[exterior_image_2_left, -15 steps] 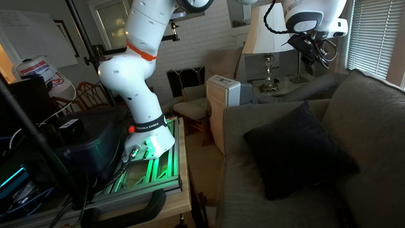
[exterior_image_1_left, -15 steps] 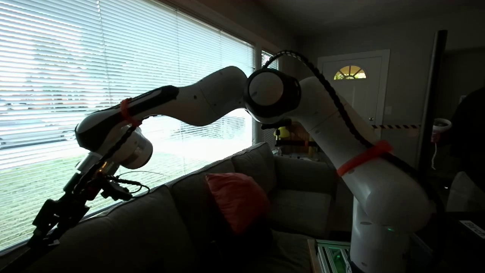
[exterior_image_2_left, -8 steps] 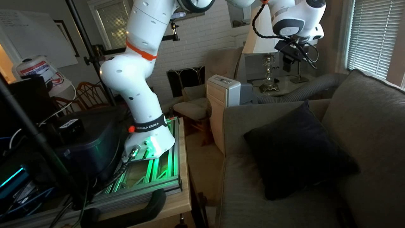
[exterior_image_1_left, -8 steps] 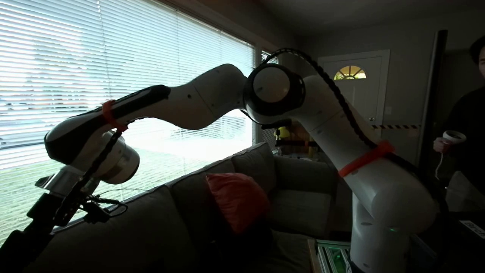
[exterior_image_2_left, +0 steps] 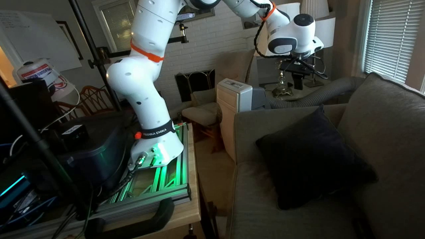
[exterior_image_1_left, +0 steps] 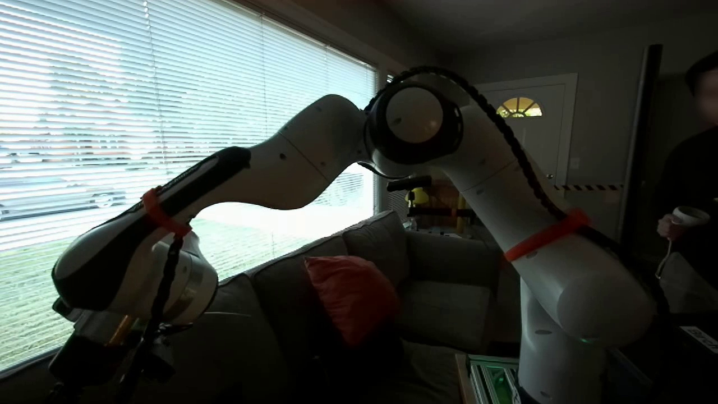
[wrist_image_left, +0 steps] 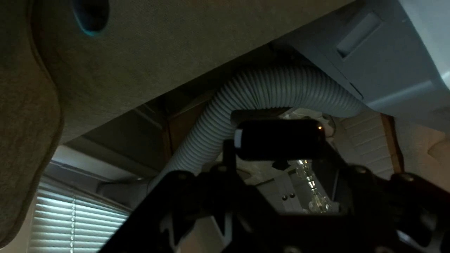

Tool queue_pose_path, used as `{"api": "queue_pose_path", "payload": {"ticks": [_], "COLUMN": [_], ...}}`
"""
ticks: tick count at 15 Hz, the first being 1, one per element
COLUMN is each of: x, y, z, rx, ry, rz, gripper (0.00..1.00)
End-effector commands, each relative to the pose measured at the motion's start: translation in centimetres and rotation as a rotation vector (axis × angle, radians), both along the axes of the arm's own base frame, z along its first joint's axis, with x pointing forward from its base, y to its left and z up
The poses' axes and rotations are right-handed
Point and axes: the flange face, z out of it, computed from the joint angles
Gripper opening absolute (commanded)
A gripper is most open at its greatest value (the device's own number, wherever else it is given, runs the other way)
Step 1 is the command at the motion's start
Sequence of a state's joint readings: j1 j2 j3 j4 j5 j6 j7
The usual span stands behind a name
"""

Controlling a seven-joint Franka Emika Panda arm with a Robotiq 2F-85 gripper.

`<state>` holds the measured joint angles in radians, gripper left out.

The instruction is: Move the remote and place it on the black cushion

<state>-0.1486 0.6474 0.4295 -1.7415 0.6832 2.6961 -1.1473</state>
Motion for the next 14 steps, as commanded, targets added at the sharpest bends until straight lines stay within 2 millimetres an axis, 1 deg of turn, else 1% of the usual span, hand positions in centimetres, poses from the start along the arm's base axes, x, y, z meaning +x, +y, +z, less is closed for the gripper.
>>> {"api": "queue_pose_path", "payload": {"ticks": [1,2,3,5,9,14], "x": [-2.23,-2.36,-1.58,-1.90,-1.76,-1.77], "y": [1.95,2.23,2.14,2.85,2.37,2.42], "z": [-0.49,-0.43,-0.97,-0.89,-0.68,-0.66], "rx": [0.022,0.084,0.024,0.059,0.067,0.069], "ry": [-0.020,0.044,-0.004,0.025,0.030,0.031], "rz": [-0.092,-0.134,-0.071,-0.101,-0.120,-0.122], "gripper": [0.32,0.32,0.57,0.57,0.57,0.57]}}
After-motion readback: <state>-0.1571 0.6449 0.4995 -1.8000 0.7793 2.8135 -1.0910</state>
